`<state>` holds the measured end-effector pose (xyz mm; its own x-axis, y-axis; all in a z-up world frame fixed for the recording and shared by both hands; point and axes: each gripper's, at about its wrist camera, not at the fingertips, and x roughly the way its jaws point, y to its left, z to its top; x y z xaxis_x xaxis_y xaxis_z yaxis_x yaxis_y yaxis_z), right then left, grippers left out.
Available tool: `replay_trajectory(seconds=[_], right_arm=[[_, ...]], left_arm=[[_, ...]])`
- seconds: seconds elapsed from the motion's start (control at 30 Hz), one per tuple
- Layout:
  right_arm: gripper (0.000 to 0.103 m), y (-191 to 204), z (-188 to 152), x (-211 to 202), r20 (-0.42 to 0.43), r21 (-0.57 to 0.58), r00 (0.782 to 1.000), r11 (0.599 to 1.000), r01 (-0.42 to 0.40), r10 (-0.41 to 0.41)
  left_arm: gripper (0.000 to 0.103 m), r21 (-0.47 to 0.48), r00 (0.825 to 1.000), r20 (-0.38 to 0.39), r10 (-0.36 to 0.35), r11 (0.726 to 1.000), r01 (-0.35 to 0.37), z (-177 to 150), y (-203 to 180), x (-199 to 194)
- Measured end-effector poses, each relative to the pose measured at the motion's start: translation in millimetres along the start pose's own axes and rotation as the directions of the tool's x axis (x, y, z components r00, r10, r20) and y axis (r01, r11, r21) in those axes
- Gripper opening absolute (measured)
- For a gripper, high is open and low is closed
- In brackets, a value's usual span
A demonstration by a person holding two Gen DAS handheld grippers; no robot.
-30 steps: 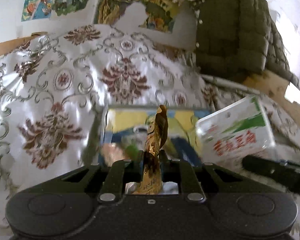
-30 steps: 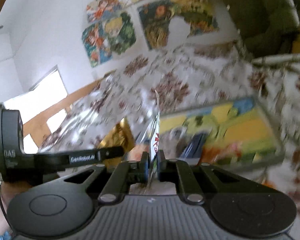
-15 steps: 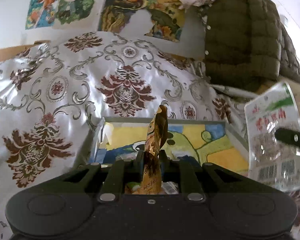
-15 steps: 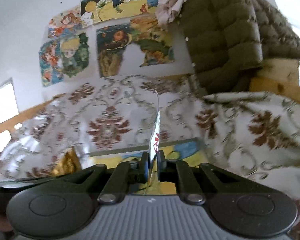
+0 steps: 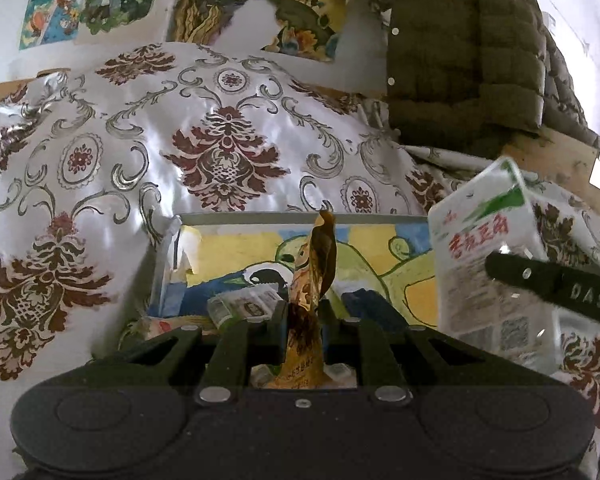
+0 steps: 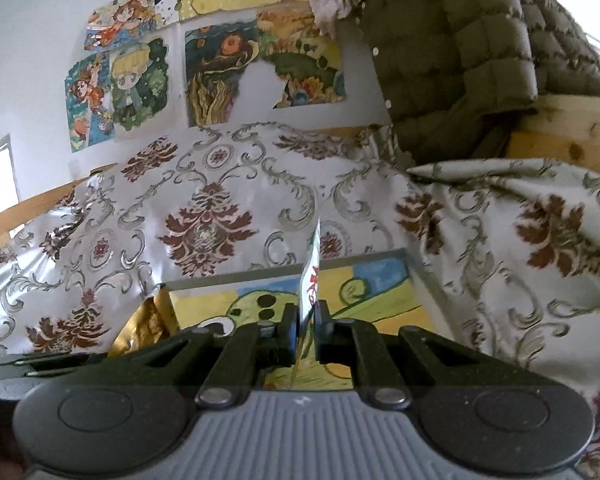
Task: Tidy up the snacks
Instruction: 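Open the left gripper over the frog tray while the right gripper releases the white bag into it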
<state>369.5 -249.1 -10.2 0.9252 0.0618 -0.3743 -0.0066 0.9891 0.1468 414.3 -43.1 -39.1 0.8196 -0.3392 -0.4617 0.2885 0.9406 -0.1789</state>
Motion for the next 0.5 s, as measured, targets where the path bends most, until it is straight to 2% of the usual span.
replay_trajectory(seconds=[0.17, 0.4, 0.5], right_arm=[[0.012, -2.4, -5.4, 13.5, -0.042, 0.010, 0.999, 1.000, -0.008, 0.009], [0.019, -13.8, -14.6, 21.1, -0.094, 0.016, 0.995, 0.999, 0.045, -0.043], [0.025, -20.0, -16.5, 23.2, -0.111, 0.027, 0.992, 0.998, 0.064, -0.061]], left_arm=[[0.016, 0.002, 1.000, -0.014, 0.000, 1.000, 0.000, -4.6, 0.1, 7.8], [0.016, -0.005, 0.999, -0.048, 0.005, 1.000, -0.005, -10.6, -0.9, 16.4], [0.026, 0.001, 0.999, -0.047, 0.011, 1.000, -0.011, -11.2, -3.9, 15.2]])
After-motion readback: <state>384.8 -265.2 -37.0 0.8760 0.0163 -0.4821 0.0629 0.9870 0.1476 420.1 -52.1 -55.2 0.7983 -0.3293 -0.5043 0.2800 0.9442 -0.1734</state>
